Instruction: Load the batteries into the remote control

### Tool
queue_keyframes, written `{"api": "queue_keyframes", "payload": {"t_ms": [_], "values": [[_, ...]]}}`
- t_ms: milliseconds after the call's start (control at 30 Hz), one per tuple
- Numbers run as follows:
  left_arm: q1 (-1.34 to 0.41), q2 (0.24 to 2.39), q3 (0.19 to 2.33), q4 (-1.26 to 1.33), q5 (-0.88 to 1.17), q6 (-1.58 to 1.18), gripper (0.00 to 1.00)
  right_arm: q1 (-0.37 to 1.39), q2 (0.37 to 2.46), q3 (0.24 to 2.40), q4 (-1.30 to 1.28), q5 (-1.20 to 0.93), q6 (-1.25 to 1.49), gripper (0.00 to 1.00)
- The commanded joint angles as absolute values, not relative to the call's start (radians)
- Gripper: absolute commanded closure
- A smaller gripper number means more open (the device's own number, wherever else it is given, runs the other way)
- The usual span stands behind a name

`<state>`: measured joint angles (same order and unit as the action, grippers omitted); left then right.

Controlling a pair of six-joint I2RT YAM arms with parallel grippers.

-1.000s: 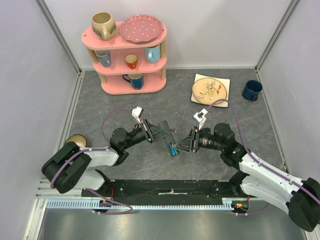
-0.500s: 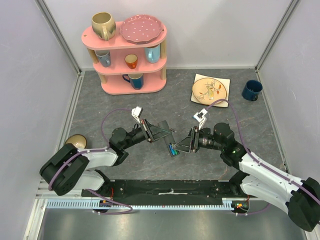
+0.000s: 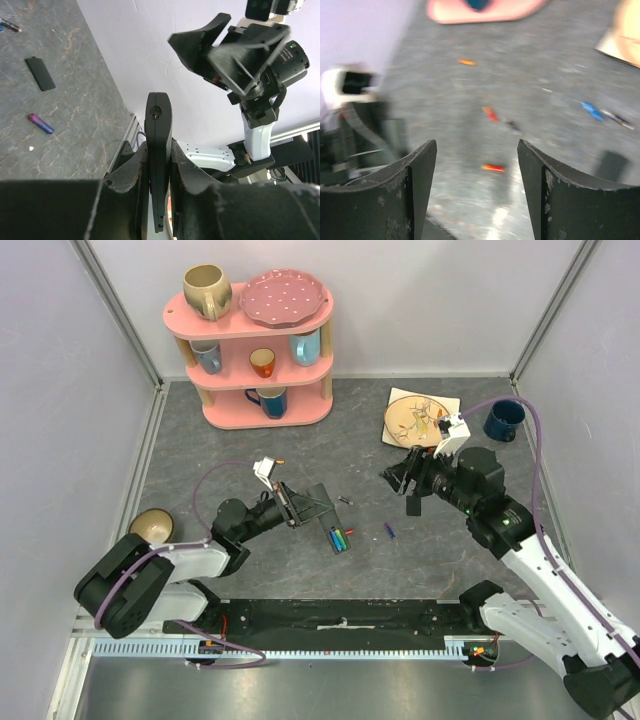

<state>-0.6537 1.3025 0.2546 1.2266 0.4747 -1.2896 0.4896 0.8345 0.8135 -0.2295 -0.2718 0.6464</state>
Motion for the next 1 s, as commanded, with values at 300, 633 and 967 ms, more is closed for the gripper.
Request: {"api": "queue_keyframes", "payload": {"t_ms": [300,633,967], "values": [[-0.614,1.125,0.195,1.155,0.538,-1.215,0.98,0.446,1.262,0.850,-0.494,0.288,0.448,0.27],[-0.611,1.060,0.175,1.114,0.541,-1.187,0.98,0.434,1.440,0.881,-0.460,0.267,0.445,0.31],[-0.609,1.065,0.164,1.126,0.541,-1.195,0.98,0.374,1.503,0.839,-0.364,0.193,0.433,0.35]]}}
